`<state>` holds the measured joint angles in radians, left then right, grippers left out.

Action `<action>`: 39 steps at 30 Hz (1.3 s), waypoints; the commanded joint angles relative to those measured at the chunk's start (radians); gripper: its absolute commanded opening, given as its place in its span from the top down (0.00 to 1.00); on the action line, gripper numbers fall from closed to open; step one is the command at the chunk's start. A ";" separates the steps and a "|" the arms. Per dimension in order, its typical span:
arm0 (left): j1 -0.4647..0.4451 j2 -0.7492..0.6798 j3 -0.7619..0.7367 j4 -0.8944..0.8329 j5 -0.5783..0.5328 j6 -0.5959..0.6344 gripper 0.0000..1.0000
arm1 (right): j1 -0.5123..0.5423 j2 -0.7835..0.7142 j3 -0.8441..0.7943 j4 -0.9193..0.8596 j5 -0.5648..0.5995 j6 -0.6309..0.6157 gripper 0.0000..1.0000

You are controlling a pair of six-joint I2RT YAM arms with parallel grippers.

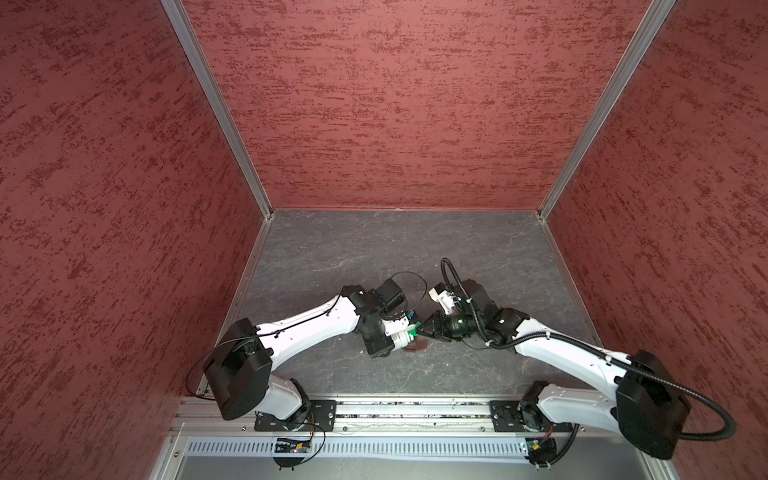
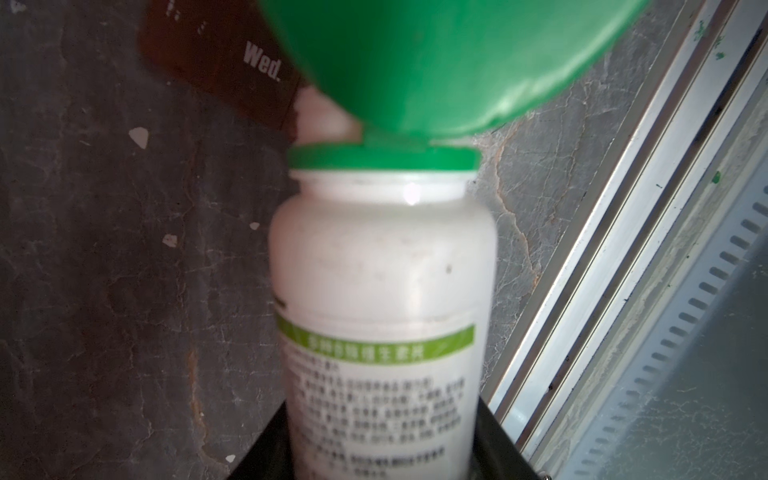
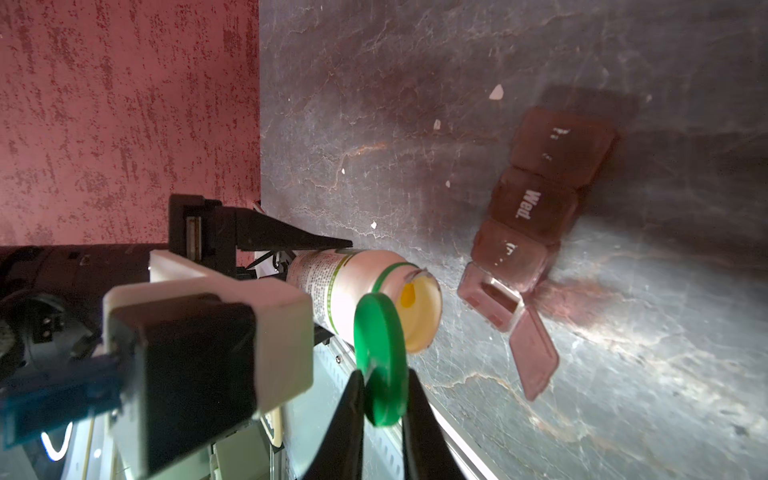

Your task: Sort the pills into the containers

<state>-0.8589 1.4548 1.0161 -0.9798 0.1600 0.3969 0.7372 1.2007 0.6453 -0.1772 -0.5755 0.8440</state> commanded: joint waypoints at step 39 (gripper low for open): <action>-0.027 0.136 0.068 -0.079 -0.022 0.023 1.00 | 0.030 -0.077 -0.186 0.352 0.084 0.117 0.83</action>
<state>-0.8860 1.5787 1.0565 -1.0363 0.1478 0.4019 0.7586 1.1160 0.4736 0.0902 -0.4858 0.9379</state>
